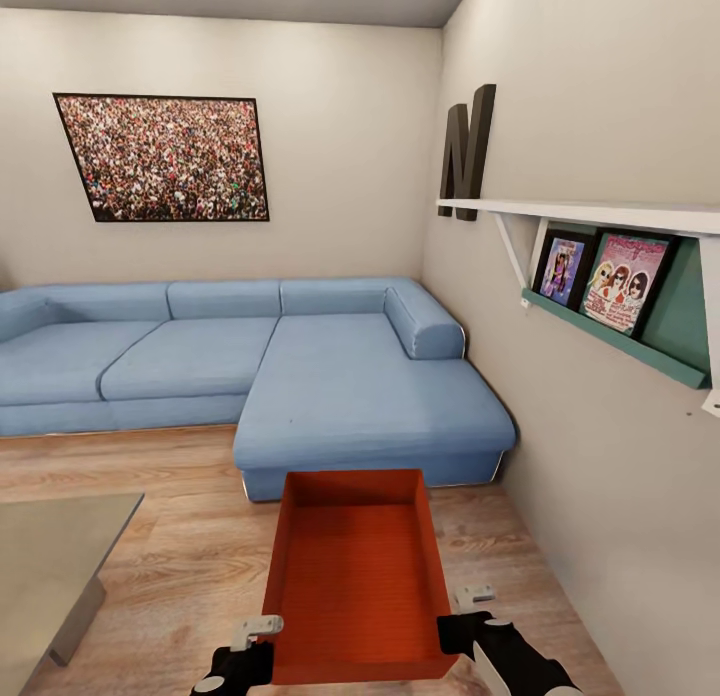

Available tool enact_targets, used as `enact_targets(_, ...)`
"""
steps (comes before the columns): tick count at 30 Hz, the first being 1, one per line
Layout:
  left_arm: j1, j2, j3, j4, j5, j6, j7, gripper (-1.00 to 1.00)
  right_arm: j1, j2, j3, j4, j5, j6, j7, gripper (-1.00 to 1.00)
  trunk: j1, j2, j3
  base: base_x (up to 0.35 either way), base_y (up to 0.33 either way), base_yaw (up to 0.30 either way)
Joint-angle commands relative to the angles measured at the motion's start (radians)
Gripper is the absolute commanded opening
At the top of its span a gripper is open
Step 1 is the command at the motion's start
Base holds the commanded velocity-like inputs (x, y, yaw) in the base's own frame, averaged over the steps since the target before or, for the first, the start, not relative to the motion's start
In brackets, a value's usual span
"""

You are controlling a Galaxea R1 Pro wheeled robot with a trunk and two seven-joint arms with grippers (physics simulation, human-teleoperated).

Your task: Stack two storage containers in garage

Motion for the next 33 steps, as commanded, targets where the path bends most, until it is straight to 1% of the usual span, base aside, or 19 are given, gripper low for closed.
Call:
enact_targets(1, 0.0, 0.001, 0.007, 0.002, 0.006, -0.004, 0.012, -1.0, -0.001, -0.001, -0.013, -0.004, 0.02, 0.006, 0.0, -1.0, 0.0, 0.0, -0.001, 0.0, 0.0, 0.0)
enact_targets(3, 0.0, 0.002, 0.007, 0.002, 0.006, -0.004, 0.012, -1.0, -0.001, -0.001, -0.013, -0.004, 0.02, 0.006, 0.0, -1.0, -0.004, 0.007, 0.002, 0.0, 0.0, 0.0)
enact_targets(9, 0.0, 0.001, 0.007, 0.002, 0.006, -0.004, 0.012, -1.0, -0.001, -0.001, -0.013, -0.004, 0.021, 0.006, 0.0, -1.0, -0.004, 0.007, 0.002, 0.0, 0.0, 0.0)
enact_targets(33, 0.001, 0.001, 0.007, 0.002, 0.006, -0.004, 0.012, -1.0, -0.001, 0.0, -0.013, -0.004, 0.019, 0.006, 0.001, -1.0, -0.096, 0.175, 0.077, 0.0, 0.0, 0.0)
